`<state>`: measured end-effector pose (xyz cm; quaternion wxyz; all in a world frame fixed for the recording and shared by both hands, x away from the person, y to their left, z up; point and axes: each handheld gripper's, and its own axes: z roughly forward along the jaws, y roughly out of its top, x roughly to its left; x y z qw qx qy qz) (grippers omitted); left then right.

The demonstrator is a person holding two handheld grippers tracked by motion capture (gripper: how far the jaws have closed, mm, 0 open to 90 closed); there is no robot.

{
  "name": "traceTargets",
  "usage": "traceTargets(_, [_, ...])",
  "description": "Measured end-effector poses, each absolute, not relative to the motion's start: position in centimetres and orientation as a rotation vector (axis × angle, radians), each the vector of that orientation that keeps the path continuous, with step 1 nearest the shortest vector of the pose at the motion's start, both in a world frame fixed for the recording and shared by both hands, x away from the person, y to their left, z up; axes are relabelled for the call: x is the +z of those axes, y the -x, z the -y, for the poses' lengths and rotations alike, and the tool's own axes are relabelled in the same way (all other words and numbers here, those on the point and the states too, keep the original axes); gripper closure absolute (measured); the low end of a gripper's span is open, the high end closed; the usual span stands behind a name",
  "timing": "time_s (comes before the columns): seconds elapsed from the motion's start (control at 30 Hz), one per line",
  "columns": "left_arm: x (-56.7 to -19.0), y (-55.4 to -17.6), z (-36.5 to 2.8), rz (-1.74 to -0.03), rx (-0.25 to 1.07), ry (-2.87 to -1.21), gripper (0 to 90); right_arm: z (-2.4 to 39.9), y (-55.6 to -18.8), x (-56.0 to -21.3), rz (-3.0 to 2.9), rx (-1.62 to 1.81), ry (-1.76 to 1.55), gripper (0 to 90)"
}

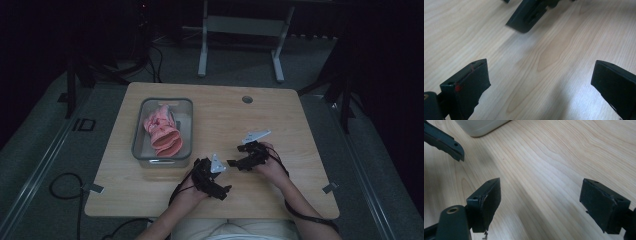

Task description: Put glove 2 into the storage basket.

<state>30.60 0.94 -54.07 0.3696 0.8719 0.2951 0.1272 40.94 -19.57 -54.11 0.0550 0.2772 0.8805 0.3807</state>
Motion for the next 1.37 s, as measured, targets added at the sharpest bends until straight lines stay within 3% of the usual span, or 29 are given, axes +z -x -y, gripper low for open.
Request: traceTargets(1.37, [-56.2, -29.8, -2.8, -0.782, 0.388, -2.225, 1.1, 22.5, -39.6, -56.1, -2.588, 1.177, -0.863, 15.5])
